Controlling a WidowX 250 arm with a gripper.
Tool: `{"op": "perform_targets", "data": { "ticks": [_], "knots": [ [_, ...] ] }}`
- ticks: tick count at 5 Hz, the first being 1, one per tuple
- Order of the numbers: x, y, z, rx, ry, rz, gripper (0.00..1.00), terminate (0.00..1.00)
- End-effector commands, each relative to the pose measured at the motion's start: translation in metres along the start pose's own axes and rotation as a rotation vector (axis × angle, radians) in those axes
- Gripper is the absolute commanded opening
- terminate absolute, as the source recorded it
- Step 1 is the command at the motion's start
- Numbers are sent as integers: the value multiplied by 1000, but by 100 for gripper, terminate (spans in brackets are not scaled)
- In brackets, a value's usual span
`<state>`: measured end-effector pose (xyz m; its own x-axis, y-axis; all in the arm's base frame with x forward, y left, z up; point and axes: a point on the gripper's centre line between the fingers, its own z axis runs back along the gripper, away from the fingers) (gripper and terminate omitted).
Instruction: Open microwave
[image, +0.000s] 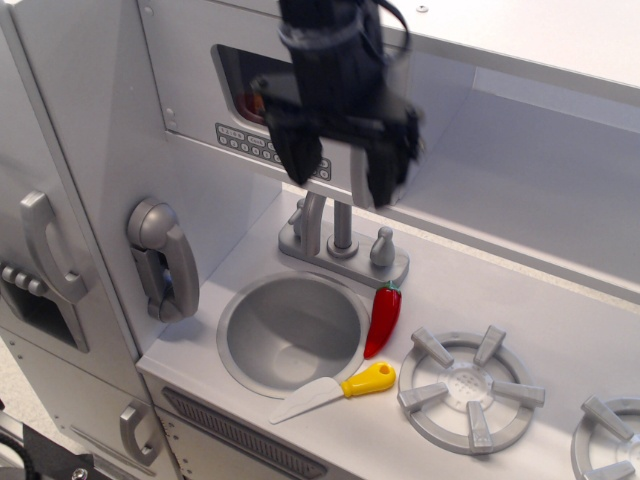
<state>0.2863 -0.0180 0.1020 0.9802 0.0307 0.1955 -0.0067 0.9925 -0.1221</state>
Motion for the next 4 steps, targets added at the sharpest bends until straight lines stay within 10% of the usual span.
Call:
{"op": "perform_targets", "data": {
  "ticks": [1,3,4],
  "knots": [
    [38,13,4,4,-86,95,100,0],
    [50,5,-12,45,-102,108,100,0],
    [50,9,-10,47,-118,112,0,0]
  ]
}}
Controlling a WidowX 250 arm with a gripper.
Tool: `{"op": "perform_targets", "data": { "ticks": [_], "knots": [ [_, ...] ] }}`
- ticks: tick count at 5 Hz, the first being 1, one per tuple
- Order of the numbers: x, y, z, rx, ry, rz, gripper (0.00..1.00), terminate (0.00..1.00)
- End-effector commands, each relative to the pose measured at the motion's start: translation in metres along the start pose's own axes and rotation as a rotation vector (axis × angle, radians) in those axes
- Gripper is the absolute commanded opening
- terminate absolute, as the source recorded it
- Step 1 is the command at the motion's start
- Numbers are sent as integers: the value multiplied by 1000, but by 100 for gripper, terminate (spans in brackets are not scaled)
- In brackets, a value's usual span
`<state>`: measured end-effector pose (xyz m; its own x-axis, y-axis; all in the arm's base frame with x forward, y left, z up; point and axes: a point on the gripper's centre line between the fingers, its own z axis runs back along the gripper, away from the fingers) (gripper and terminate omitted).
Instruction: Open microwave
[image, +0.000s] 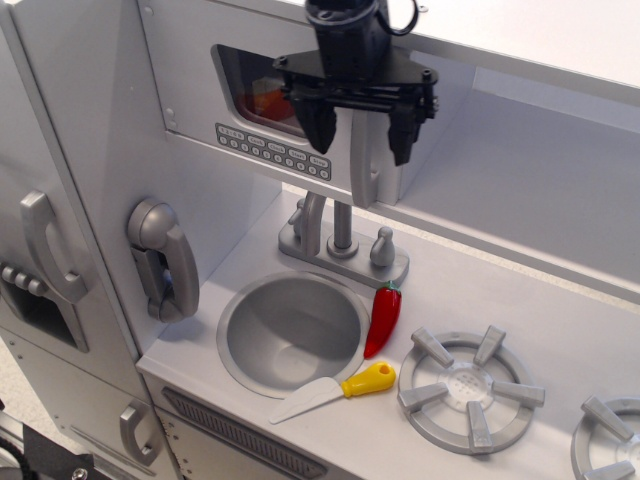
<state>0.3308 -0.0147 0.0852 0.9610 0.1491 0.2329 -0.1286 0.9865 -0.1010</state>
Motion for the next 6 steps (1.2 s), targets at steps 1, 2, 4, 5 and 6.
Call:
{"op": "perform_targets", "data": {
  "ticks": [1,2,4,5,6],
  "knots": [
    [11,5,20,-12,-109,-8,0,0],
    [14,6,22,-22,-124,-5,0,0],
    [-31,22,28,4,-109,-92,0,0],
    [-58,32,38,23,-56,-177,100,0],
    [-79,40,52,-27,40,-185,100,0]
  ]
}}
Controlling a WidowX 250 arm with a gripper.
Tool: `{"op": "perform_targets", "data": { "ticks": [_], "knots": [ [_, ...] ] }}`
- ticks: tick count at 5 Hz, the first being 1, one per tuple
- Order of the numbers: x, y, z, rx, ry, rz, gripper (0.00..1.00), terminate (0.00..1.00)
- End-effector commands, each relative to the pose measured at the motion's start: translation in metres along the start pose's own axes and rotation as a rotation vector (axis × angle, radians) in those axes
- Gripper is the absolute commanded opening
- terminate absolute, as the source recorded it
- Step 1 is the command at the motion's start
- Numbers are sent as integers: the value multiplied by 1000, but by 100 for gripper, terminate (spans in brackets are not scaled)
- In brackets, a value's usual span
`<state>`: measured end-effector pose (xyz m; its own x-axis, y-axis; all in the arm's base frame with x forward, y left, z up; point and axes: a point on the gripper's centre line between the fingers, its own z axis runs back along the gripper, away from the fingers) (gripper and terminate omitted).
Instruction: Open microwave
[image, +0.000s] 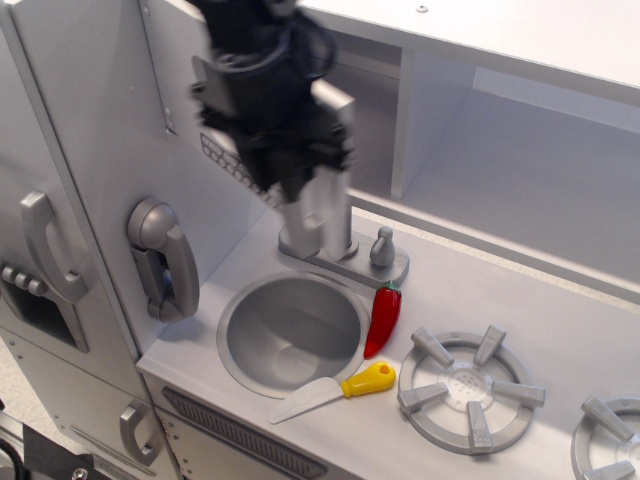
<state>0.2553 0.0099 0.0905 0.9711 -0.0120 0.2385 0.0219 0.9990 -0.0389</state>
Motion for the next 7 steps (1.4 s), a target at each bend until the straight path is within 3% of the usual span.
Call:
{"op": "perform_targets", "data": {
  "ticks": [1,2,4,5,6,7],
  "knots": [
    [-11,-14,27,-58,147,-59,100,0],
    [-11,-52,16,-95,247,-112,100,0],
    [30,-120,0,-224,240,-83,100,0],
    [47,-122,2,-228,150,-73,100,0],
    [69,-98,8,-190,75,-26,100,0],
    [72,-66,12,-145,10,-7,100,0]
  ]
}}
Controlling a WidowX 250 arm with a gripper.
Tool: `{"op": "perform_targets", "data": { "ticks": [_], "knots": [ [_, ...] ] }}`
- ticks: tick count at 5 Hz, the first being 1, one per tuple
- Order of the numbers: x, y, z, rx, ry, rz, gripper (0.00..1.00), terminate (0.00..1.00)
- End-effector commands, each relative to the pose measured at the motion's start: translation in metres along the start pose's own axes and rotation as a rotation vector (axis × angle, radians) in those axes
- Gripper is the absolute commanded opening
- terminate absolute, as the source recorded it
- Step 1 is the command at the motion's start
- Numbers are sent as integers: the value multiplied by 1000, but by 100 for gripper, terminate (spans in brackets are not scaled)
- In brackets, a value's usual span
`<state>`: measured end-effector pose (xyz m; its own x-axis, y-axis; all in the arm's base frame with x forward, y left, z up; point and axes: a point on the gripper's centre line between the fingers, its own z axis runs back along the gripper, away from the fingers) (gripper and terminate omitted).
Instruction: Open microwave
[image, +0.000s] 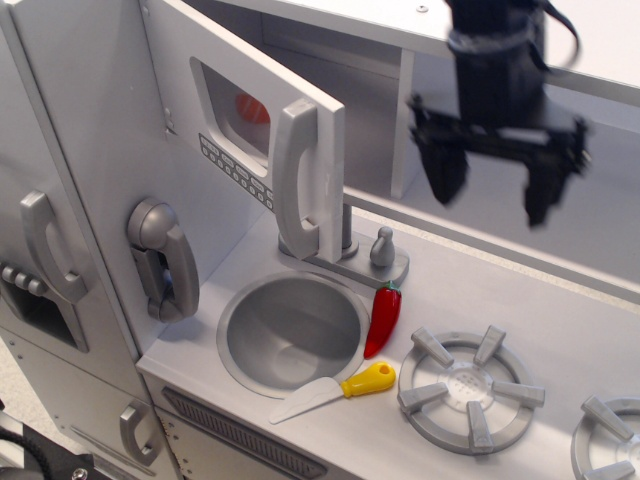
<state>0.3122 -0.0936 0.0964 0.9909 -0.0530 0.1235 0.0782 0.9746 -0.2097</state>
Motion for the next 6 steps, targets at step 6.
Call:
{"op": "perform_targets", "data": {
  "ticks": [6],
  "knots": [
    [-88,136,43,186,-76,33,100,0]
  ]
}}
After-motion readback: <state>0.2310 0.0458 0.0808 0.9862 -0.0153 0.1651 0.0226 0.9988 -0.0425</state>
